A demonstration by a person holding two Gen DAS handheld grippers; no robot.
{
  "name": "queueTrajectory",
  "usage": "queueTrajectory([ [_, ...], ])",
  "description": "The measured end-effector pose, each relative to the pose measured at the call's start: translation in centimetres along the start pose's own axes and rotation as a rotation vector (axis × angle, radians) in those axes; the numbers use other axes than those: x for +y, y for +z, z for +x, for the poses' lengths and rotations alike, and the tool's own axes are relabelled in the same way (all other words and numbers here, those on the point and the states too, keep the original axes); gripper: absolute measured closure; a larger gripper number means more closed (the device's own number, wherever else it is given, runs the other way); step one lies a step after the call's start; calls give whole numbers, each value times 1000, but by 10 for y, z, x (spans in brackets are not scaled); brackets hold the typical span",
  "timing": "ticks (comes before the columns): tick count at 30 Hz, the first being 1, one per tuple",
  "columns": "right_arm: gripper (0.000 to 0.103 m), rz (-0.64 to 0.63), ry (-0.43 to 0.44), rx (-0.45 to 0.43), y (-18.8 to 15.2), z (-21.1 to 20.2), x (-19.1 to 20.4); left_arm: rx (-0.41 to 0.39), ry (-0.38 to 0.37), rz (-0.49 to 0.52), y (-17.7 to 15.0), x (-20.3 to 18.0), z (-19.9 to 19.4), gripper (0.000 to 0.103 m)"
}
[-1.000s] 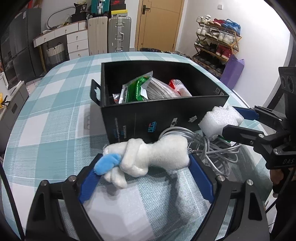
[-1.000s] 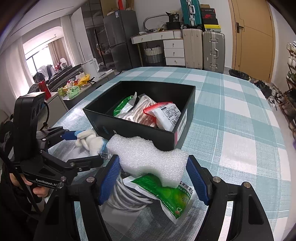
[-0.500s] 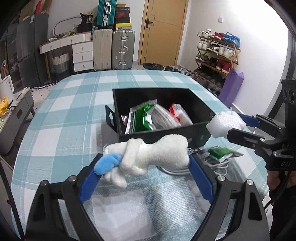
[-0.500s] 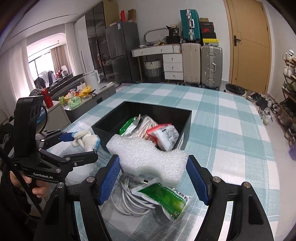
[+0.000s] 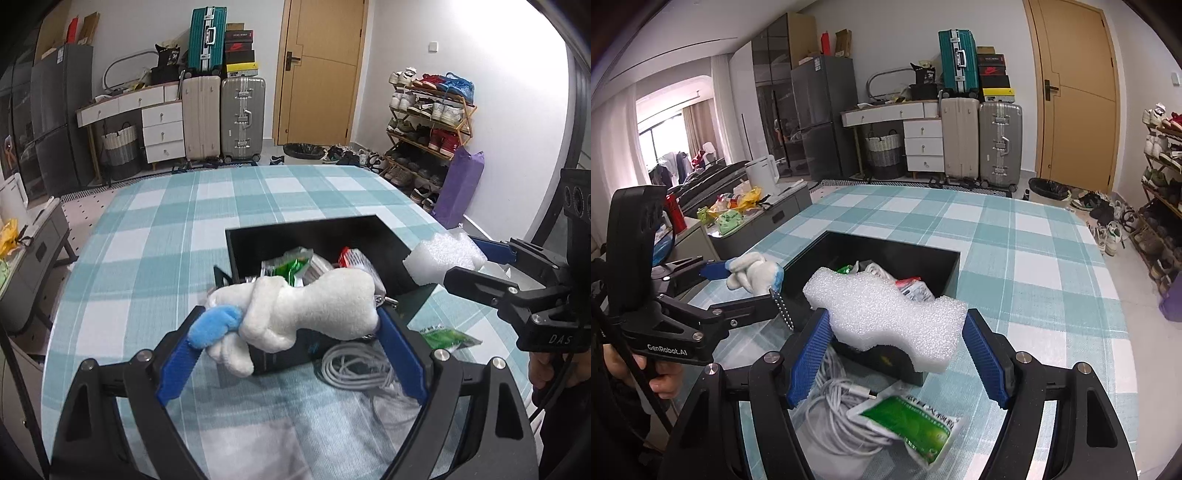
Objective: Organize soft objects
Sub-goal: 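Lift the bunny and foam block and carry both over the black box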
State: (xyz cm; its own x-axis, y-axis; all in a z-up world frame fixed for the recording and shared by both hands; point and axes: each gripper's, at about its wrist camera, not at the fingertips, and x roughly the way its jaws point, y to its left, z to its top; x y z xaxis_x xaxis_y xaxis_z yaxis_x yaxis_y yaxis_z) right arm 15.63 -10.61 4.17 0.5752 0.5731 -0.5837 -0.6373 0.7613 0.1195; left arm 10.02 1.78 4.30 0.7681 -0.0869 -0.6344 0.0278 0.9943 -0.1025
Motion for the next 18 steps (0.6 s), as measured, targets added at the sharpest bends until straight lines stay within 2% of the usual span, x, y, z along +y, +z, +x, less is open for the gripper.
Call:
queueTrajectory([
  [10,29,17,-45,3,20,12,-2,2,-4,26,18,-1,14,13],
  [18,29,-18,-87,18,33,26,3,23,9,53,23,-4,30,13],
])
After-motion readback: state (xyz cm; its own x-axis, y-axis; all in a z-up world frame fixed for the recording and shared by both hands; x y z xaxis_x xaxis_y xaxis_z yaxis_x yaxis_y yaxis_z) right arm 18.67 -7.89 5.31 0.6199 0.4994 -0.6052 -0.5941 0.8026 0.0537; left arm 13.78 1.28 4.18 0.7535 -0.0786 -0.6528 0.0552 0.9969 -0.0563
